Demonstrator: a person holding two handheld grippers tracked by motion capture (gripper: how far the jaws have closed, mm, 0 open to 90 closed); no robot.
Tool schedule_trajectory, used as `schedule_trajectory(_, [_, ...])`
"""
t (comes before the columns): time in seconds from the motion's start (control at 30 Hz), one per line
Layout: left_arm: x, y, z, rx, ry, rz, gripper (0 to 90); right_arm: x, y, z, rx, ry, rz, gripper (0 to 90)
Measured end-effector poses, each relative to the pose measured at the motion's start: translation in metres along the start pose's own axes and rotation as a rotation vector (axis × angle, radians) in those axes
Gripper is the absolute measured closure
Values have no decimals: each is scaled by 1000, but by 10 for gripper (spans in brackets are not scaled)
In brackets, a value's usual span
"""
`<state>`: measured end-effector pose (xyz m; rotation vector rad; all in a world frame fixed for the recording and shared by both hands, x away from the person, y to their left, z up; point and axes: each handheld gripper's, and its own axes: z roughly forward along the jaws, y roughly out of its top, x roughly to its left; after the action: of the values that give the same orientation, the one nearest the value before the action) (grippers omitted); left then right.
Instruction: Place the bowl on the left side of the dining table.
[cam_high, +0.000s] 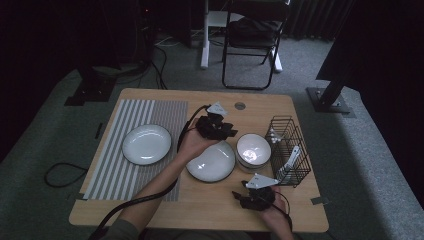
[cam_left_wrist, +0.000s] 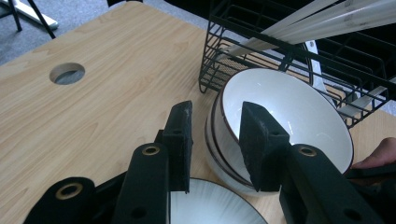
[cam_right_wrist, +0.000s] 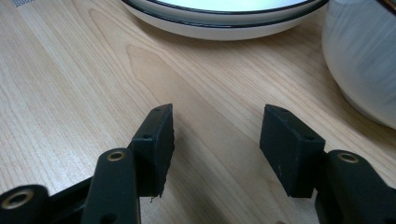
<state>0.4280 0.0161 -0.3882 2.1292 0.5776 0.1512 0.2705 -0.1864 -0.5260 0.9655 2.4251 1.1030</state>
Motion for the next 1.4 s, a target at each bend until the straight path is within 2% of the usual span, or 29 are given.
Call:
schedule_trajectory(0.33, [-9, 8, 19, 37, -17, 22, 657, 0, 0, 0, 0, 1, -1, 437])
schedule_trajectory(0.57, [-11, 10, 31, 71, -15, 26, 659, 0, 0, 0, 0, 1, -1, 437])
schedule_trajectory(1.0, [-11, 6, 50, 106, -25, 12, 680, 0, 0, 0, 0, 2, -2, 433])
schedule_trajectory(1.4, [-9, 2, 59, 125, -14, -25, 743, 0, 0, 0, 0, 3, -3, 432])
